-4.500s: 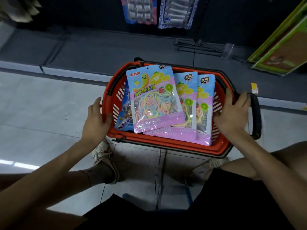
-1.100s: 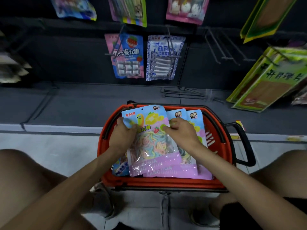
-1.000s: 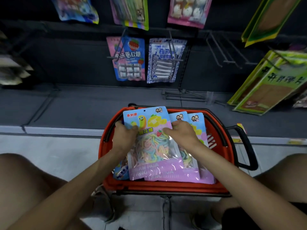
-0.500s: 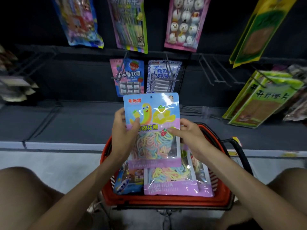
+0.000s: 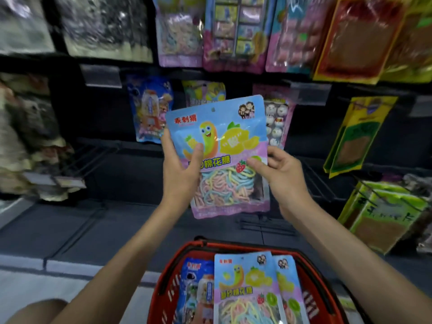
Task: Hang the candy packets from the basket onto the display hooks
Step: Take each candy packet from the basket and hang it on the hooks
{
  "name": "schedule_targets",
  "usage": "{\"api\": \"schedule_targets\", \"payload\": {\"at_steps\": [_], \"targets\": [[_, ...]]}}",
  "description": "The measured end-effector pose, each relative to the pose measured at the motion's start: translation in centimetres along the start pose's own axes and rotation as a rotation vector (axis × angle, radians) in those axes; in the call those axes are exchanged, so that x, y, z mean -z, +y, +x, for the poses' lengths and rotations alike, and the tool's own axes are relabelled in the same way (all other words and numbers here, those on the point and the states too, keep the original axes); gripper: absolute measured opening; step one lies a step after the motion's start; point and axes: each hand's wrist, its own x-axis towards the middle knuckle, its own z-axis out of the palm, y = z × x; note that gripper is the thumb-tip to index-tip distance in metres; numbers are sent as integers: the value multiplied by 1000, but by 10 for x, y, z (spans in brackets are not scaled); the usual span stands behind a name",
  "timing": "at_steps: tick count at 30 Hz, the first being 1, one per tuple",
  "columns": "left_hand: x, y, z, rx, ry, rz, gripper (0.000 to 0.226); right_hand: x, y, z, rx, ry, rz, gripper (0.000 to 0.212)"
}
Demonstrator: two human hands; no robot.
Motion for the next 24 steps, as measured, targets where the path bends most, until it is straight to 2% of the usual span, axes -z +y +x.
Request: {"api": "schedule_targets", "payload": {"at_steps": [3,8,11,17,22,24], "targets": [[7,17,32,-66,4,1,66,-16,-30,24,47,11,12,25],[31,39,79,-90,-45,79,87,-42,-69,59,95,35,73,17],[45,49,102,-67,-33,127,94,-61,-86,79,114,44,110,20],[69,68,151,-144,45,226,77,-108,-126,125,164,42,143,19],[83,92,206,-195,74,226,79,-144,-162,165,234,70,119,36],[86,101,226,-201,71,218,83,-153,-176,176,245,80,142,36]]}}
